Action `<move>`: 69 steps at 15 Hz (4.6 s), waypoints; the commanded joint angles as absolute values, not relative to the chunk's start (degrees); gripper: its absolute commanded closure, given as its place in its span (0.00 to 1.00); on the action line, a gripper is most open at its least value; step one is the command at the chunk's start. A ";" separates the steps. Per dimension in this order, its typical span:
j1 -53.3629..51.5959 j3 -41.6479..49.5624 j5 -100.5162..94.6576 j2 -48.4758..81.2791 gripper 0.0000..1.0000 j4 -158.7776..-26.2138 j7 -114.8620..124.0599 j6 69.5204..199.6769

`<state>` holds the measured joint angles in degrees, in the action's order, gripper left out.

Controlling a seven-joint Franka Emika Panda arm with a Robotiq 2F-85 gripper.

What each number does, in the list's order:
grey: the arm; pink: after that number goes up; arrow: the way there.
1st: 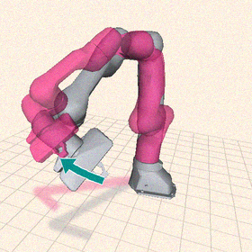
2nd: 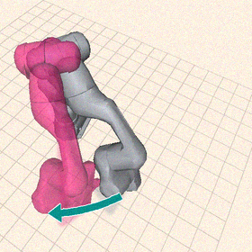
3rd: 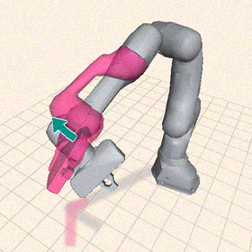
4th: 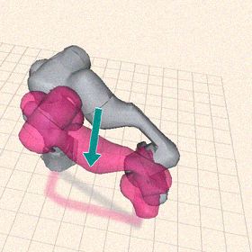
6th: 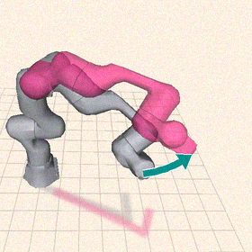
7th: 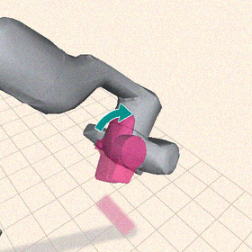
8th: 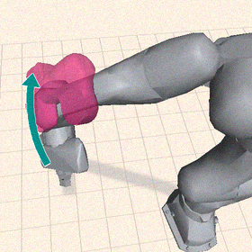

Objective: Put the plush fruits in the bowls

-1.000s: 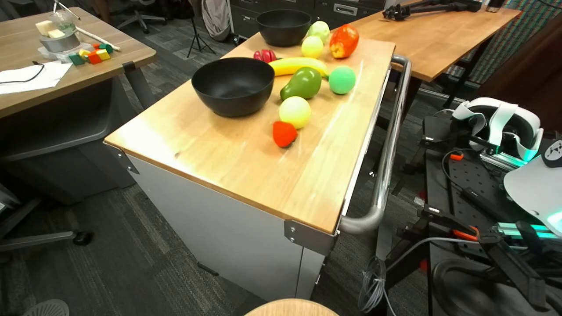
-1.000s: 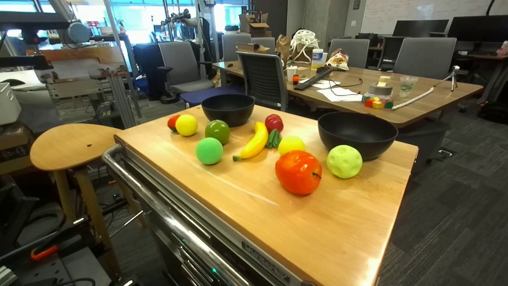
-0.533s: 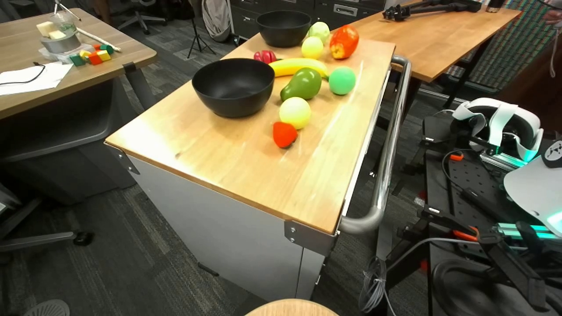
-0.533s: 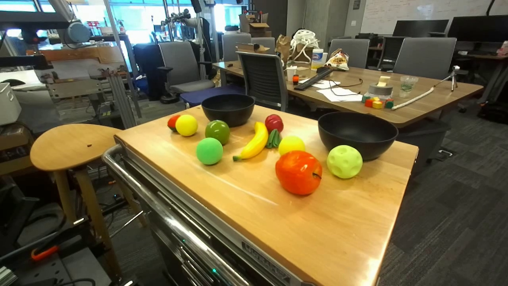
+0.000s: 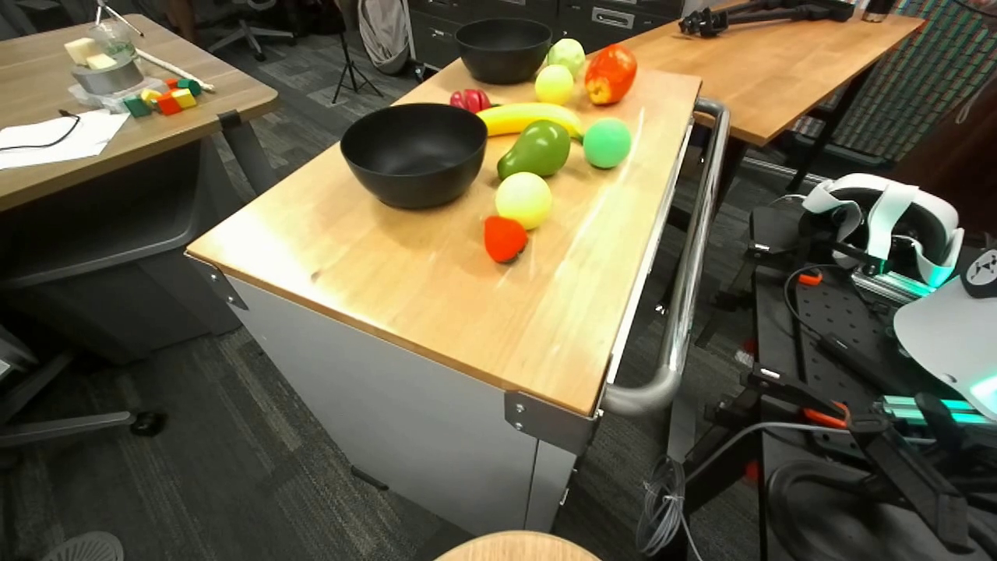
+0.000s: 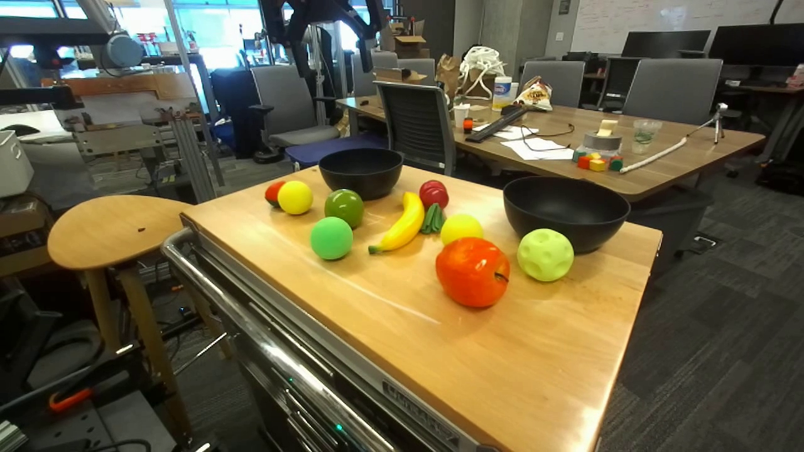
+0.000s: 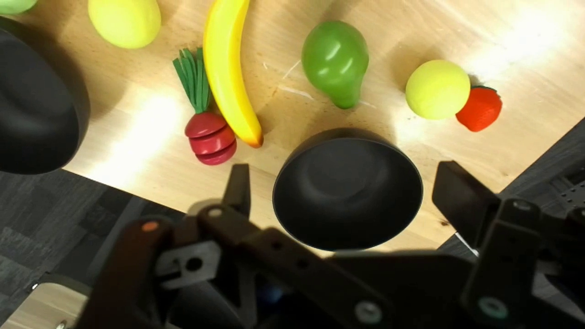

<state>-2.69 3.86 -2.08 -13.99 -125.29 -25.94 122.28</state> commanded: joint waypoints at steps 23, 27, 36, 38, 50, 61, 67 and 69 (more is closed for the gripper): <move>-1.52 2.24 5.14 -0.82 0.00 -133.72 -24.30 139.27; -1.21 2.13 4.38 1.56 0.00 -133.63 -22.40 140.72; -0.40 1.56 5.11 4.70 0.30 -133.25 -20.38 141.30; -0.31 1.32 5.83 4.33 0.47 -133.40 -20.80 141.79; -3.93 -1.19 4.28 -16.50 0.53 -136.92 -25.93 129.37; -3.87 -1.86 -4.70 0.57 0.53 -126.59 -18.83 143.91; -3.64 -1.74 -9.75 7.61 0.53 -119.19 -17.43 142.74; -3.60 -1.74 -10.25 8.81 0.47 -117.67 -17.33 141.98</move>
